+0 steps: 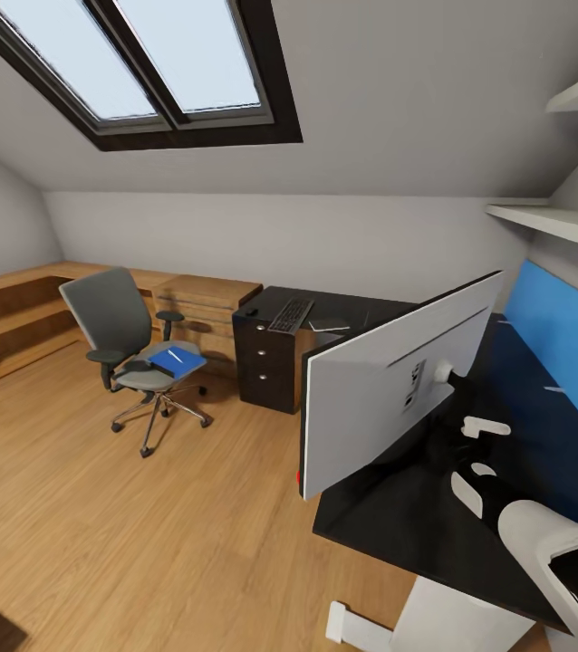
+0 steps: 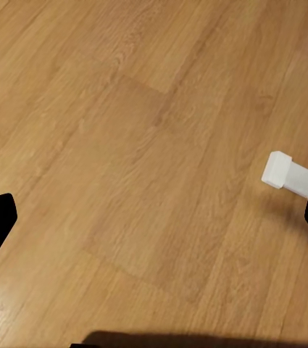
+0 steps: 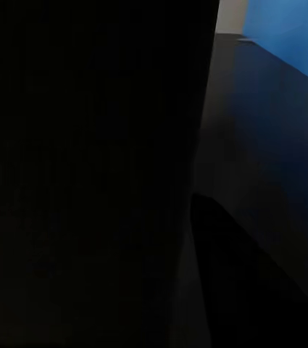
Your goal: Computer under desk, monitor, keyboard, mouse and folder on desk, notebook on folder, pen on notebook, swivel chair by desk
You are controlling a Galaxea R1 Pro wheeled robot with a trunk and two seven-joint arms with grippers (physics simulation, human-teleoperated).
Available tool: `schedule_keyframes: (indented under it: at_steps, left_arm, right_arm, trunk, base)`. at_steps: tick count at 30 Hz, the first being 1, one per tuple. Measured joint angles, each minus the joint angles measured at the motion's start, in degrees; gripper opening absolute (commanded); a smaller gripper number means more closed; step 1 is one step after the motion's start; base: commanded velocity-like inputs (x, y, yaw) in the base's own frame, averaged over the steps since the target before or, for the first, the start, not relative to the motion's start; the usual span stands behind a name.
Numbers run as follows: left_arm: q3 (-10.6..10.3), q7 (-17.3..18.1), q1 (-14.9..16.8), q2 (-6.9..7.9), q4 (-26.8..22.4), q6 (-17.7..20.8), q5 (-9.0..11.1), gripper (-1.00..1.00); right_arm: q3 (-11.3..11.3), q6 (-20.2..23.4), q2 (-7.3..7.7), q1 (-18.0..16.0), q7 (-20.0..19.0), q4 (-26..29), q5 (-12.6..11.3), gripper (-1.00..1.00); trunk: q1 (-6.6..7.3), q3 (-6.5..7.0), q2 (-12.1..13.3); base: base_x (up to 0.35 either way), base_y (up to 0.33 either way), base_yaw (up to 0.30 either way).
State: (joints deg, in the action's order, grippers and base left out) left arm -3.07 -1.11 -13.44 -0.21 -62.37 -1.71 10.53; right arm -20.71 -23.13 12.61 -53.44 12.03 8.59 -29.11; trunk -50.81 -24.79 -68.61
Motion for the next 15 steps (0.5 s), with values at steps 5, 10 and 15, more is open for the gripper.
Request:
schedule_keyframes:
  at_steps: [5,10,15]
  left_arm:
    - [0.0,0.0,0.0,0.01,0.0,0.0,0.0,1.0]
    - [0.0,0.0,0.0,0.01,0.0,0.0,0.0,1.0]
    - [0.0,0.0,0.0,0.01,0.0,0.0,0.0,1.0]
  right_arm:
    - [0.0,0.0,-0.02,0.0,0.0,0.0,0.0,-1.0]
    - [0.1,0.0,-0.01,0.0,0.0,0.0,0.0,-1.0]
    - [0.0,0.0,0.0,0.0,0.0,0.0,0.0,-1.0]
  trunk:
    - [0.0,0.0,0.0]
    - [0.0,0.0,0.0]
    - [0.0,0.0,0.0]
  base:
    - [0.0,0.0,0.0]
    - [0.0,0.0,0.0]
    - [0.0,0.0,0.0]
